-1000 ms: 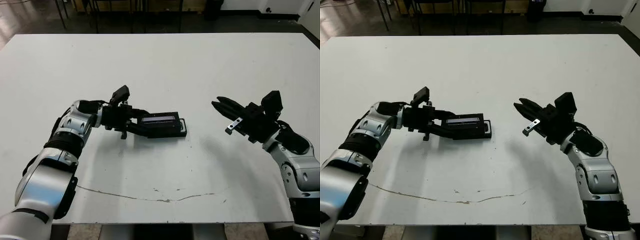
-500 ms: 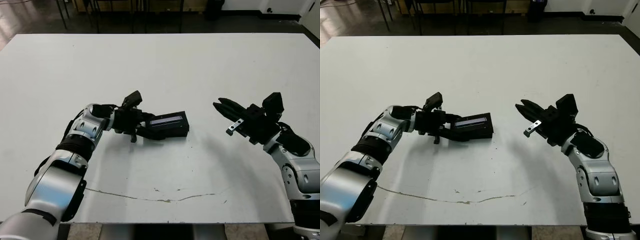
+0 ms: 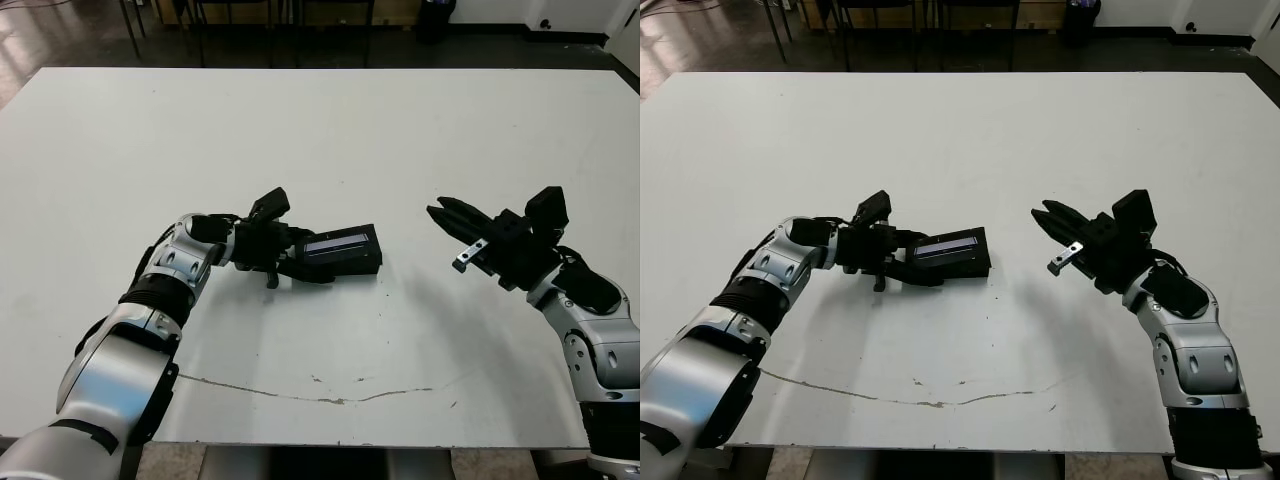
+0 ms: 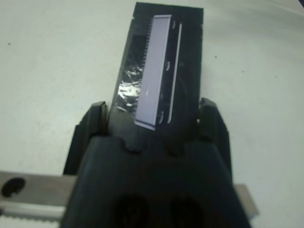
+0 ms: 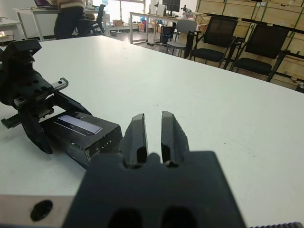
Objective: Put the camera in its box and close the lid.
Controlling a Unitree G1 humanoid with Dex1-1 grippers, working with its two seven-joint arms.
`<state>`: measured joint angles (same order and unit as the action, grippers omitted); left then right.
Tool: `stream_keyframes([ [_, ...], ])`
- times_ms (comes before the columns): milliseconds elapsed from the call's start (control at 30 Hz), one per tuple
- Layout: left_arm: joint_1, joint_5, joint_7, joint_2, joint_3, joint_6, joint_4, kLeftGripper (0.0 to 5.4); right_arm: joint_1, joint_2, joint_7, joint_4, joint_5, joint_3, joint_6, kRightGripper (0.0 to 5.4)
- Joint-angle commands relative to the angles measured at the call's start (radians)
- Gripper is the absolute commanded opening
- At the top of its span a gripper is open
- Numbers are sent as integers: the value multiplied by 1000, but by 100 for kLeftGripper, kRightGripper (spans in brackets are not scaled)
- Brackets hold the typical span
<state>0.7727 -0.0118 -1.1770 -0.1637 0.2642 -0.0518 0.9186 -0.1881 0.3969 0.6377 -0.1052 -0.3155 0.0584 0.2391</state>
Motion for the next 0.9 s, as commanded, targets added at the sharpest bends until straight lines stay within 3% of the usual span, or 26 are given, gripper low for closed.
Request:
stream_keyframes([
  [33,-19,39,9,70,50,4,10,156,12,7,6,13,-6,2,12,0],
  [333,9,30,8,102,40,0,14,156,9,9,17,27,-10,4,3,0],
  [833,75,143,43,117,126,-67,25,156,-7,14,12,37,1,0,-3,0],
  [900,77,159,20,100,142,-83,25,193,-5,16,4,29,1,3,8,0],
])
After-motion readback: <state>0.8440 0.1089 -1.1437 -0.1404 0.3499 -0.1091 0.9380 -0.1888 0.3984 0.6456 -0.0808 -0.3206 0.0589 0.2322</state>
